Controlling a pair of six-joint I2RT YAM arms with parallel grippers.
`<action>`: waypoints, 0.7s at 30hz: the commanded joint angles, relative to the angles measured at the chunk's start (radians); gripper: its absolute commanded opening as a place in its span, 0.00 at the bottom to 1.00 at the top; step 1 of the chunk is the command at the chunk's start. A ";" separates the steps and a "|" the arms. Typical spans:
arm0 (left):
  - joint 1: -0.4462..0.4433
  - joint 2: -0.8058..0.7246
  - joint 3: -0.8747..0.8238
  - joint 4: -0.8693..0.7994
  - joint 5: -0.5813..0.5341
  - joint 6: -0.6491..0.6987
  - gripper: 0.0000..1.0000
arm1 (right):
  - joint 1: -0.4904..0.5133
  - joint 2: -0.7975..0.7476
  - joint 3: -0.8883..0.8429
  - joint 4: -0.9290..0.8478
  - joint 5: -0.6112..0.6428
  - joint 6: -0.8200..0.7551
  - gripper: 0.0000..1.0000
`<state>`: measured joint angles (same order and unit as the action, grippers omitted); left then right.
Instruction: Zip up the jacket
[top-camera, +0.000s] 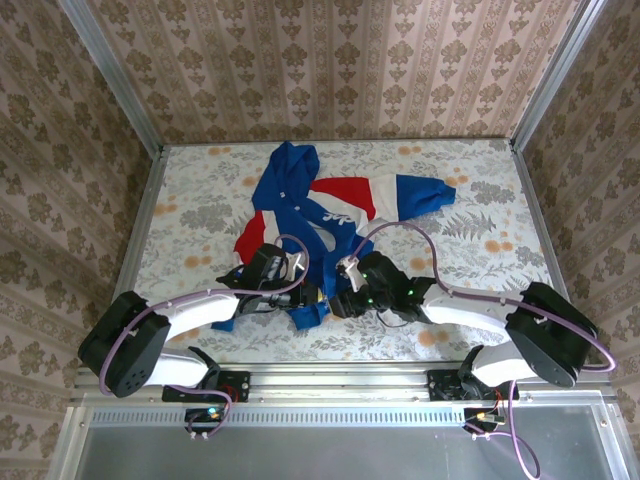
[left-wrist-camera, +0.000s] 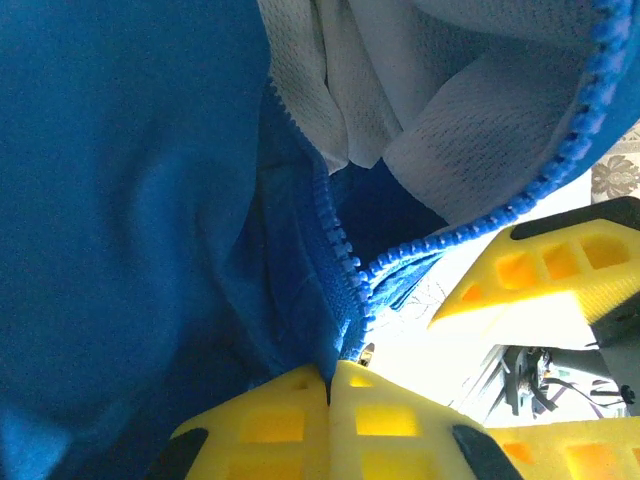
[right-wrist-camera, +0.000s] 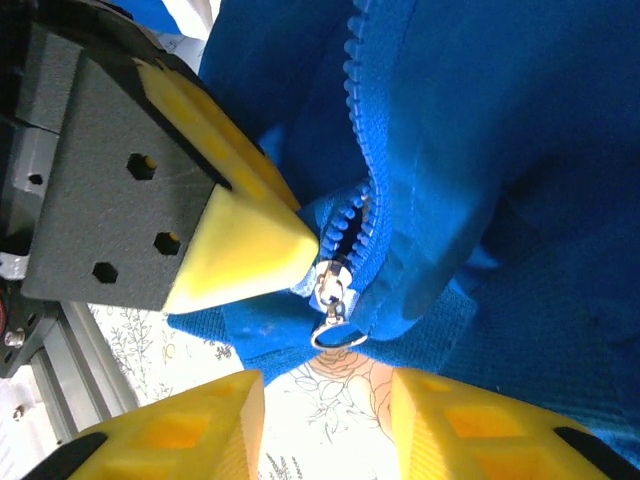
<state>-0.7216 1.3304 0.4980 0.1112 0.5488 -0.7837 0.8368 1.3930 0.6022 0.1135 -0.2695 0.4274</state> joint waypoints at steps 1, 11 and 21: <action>0.007 0.003 0.031 -0.017 0.023 0.025 0.00 | 0.004 0.042 0.008 0.048 -0.015 0.009 0.40; 0.007 0.003 0.040 -0.026 0.028 0.027 0.00 | 0.008 0.095 0.009 0.116 -0.040 0.028 0.49; 0.001 0.009 0.059 -0.029 0.022 0.025 0.00 | 0.013 0.148 0.075 0.068 0.004 0.037 0.47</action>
<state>-0.7185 1.3308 0.5205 0.0929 0.5545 -0.7811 0.8425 1.5219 0.6422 0.1989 -0.2943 0.4507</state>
